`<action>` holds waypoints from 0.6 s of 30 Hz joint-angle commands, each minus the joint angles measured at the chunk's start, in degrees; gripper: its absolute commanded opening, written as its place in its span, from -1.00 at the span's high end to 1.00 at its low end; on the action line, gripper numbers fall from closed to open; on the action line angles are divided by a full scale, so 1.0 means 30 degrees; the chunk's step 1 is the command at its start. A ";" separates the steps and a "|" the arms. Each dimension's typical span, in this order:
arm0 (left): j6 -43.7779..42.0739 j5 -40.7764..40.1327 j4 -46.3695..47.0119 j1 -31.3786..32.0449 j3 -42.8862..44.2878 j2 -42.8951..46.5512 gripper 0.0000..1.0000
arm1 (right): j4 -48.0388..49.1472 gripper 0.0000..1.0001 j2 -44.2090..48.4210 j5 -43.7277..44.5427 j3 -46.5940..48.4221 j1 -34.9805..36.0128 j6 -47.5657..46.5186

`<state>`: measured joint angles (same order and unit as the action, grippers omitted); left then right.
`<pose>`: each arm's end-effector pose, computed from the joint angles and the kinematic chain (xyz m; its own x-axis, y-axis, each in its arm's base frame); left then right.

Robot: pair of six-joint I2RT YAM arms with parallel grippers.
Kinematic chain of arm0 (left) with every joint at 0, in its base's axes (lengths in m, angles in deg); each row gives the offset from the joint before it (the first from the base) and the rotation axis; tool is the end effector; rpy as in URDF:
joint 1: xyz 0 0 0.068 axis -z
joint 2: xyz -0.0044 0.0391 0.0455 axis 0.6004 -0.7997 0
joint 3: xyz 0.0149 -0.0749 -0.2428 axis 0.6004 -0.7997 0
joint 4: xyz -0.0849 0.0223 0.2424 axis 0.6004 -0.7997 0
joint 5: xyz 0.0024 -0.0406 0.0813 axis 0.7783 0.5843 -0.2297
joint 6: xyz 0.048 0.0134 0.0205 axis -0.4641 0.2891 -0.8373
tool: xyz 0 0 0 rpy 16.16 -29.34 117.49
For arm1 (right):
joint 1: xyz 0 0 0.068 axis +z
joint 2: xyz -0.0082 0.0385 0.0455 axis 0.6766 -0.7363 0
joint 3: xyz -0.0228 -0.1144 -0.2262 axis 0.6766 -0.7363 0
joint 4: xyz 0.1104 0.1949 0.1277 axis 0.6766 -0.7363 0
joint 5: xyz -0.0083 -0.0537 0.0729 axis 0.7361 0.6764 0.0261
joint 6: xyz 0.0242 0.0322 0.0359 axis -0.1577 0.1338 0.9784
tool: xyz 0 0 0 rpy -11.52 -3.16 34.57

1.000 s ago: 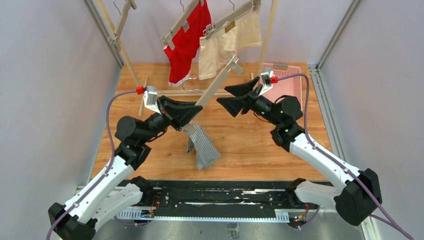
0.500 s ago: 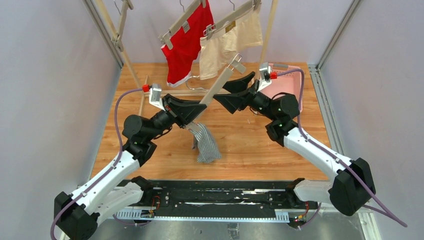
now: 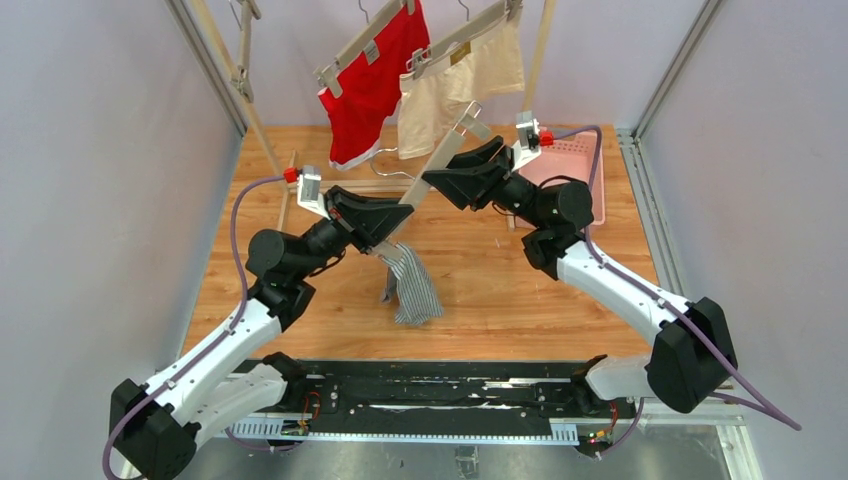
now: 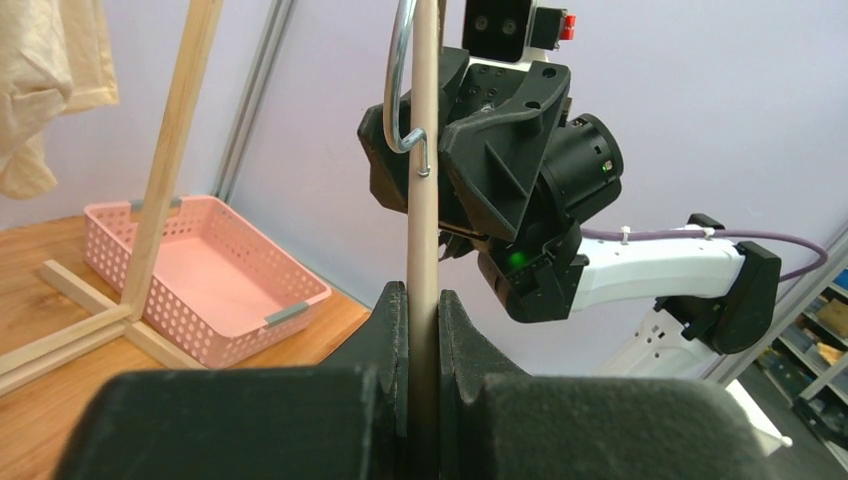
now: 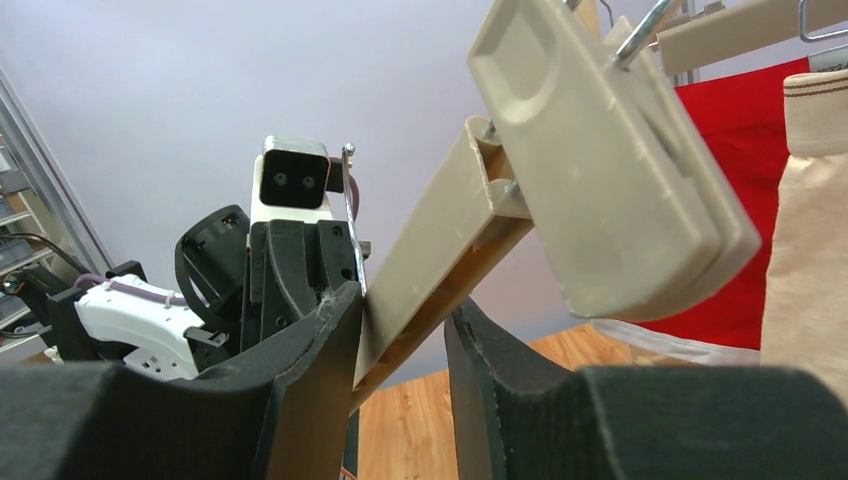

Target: Remove the underwear clipped to the hanger

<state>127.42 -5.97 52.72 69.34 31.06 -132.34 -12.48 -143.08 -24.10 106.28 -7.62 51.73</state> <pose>0.1649 -0.1224 0.3577 -0.1915 -0.5546 -0.8098 0.8712 0.2838 -0.4005 0.2198 0.1792 0.3946 -0.1661 0.5647 -0.8084 -0.9739 0.0350 0.2245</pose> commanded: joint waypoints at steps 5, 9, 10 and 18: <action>0.0791 0.0344 0.3236 0.0193 -0.0014 -0.0691 1.00 | 0.1505 0.37 -0.0399 -0.0301 0.0692 0.0197 0.0847; 0.1186 0.0170 0.4405 0.0228 -0.0112 -0.1175 1.00 | 0.1379 0.98 -0.0518 -0.0249 0.0725 0.0203 0.0930; 0.1209 0.0127 0.4484 0.0229 -0.0069 -0.1249 1.00 | 0.1355 0.99 -0.0528 -0.0226 0.0703 0.0200 0.0887; 0.1340 0.0065 0.4164 0.0229 -0.0117 -0.1672 0.74 | 0.0000 0.99 0.1012 0.0702 0.0110 0.0416 -0.0912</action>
<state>130.27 -5.24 62.73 69.34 30.64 -137.19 -11.08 -142.79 -23.79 107.04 -7.56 56.32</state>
